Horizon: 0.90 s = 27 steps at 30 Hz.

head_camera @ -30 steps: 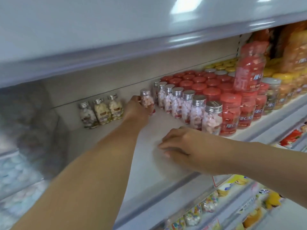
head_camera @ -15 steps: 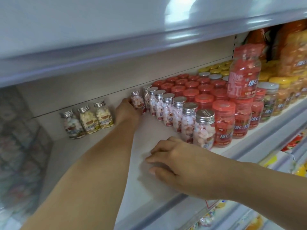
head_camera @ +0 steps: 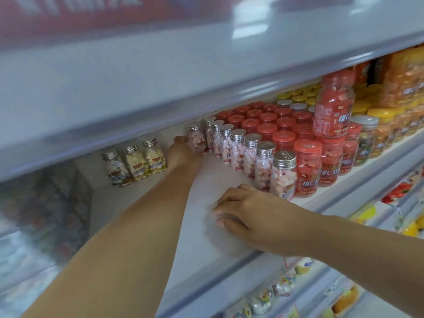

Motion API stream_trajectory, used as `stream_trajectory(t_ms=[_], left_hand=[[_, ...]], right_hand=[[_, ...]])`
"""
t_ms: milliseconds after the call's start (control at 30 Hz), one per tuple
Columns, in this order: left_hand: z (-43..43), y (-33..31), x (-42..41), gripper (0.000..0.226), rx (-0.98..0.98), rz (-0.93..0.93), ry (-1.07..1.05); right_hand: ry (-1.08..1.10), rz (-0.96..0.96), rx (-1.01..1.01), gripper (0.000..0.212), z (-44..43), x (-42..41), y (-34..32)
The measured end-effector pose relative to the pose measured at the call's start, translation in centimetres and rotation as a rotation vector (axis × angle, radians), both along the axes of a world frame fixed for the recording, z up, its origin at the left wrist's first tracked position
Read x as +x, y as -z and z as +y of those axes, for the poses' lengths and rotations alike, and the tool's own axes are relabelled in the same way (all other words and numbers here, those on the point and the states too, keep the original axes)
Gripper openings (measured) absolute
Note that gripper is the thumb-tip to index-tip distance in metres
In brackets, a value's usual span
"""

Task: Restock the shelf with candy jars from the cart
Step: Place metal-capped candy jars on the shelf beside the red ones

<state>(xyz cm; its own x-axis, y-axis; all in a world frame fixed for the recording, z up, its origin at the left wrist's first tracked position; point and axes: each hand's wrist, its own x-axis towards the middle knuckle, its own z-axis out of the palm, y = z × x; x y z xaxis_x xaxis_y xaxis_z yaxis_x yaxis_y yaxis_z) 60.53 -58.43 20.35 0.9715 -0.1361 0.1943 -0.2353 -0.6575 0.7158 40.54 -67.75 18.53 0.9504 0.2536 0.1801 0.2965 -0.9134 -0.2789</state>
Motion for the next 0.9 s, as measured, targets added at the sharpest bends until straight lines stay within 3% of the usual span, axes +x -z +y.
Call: stream_trajectory(t_ms=[133,233,367,433,700,900], left_hand=[[2.0,-1.8,-8.1,0.040,-0.140,0.031,0.099],[4.2,-3.3,-15.6,0.027,-0.206,-0.096,0.194],[8.5,-3.4,-25.3,0.022,-0.230,-0.177,0.362],[10.7,-1.4,-28.8,0.021,-0.232,-0.146,0.404],[18.8,16.2,-37.2,0.017,-0.094,0.359,0.296],[23.6,30.6,-41.8,0.025,0.048,0.657,0.151]], right_hand=[[0.051,0.043,-0.024,0.038,0.5,-1.5,-1.5],[0.122,-0.041,-0.003,0.035,1.7,-5.5,-2.5],[0.199,-0.155,0.203,0.026,4.2,-13.6,-0.2],[0.262,-0.126,0.289,0.021,5.2,-17.7,3.1],[0.412,0.424,0.452,0.019,9.3,-28.5,20.7],[0.416,0.700,0.414,0.025,10.5,-31.0,30.9]])
